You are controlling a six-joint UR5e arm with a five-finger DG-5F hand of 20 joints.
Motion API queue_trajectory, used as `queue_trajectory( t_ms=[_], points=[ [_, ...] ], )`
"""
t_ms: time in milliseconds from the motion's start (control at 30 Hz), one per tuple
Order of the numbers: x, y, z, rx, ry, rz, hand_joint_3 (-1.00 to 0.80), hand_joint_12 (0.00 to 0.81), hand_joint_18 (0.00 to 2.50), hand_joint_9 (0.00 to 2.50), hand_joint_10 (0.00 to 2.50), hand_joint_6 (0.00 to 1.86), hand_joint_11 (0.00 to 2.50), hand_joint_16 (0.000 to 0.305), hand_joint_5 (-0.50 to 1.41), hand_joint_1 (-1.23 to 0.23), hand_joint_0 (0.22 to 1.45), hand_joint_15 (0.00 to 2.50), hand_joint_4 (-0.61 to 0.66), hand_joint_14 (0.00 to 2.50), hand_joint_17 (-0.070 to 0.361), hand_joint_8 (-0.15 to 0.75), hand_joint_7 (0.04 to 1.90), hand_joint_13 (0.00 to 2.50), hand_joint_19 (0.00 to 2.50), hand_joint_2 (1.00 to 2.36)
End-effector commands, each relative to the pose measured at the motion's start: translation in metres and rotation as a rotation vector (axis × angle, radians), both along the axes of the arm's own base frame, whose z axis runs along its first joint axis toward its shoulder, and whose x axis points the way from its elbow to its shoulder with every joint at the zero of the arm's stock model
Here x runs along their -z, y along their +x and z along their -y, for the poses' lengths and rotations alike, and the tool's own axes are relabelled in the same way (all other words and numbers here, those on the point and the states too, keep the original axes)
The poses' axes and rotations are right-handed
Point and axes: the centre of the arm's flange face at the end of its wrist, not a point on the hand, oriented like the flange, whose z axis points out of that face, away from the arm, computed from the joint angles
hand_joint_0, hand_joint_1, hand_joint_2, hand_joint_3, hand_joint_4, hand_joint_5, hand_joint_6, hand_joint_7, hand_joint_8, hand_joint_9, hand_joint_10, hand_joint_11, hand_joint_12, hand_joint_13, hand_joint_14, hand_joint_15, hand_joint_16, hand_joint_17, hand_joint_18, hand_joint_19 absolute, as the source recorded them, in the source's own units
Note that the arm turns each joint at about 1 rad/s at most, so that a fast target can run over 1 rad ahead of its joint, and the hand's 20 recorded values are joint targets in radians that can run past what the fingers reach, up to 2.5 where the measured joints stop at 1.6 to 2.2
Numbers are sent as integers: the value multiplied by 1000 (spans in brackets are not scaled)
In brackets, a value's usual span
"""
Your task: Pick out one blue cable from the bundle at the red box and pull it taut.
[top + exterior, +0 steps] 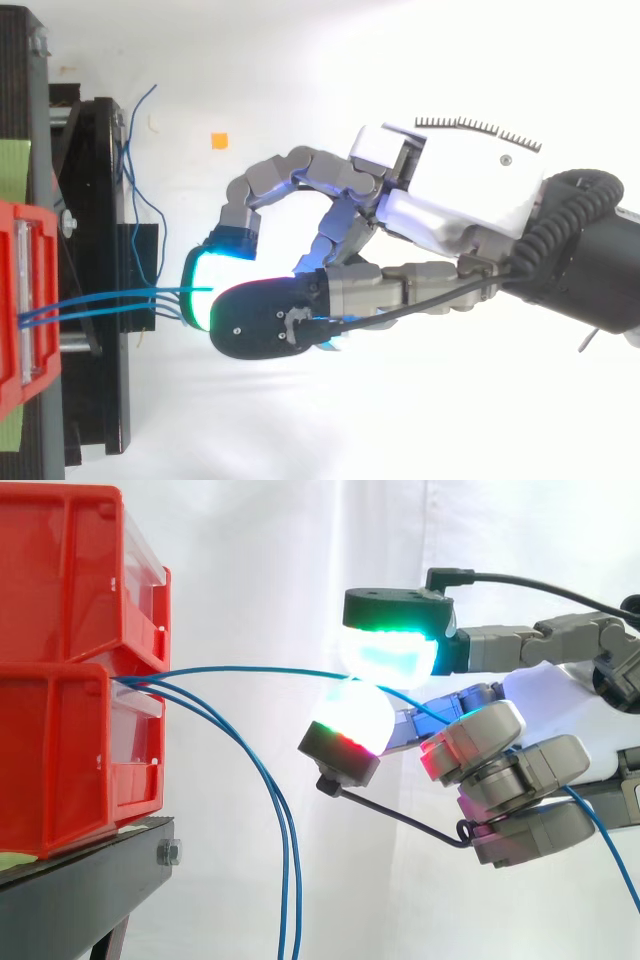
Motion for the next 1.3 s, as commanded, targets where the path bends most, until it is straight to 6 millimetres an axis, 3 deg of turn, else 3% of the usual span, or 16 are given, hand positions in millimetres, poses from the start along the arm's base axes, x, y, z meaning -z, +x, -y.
queue_trajectory(
  t_ms=[0,267,1267],
  points=[
    [-1,0,0,1,-2,2,-130,297,1315,1445,0,937,1557,33,-139,-736,629,1375,-14,880,74,308,921,1145,1637,1020],
    [0,0,0,0,-6,-1,-133,300,1290,1425,421,937,1448,34,-140,-736,629,1361,-11,852,77,304,922,1139,1590,1020],
    [-1,0,0,-6,-64,-20,-128,295,1271,1427,403,936,1465,35,-139,-737,628,1373,-11,728,78,302,925,1145,1522,1020]
  ],
)
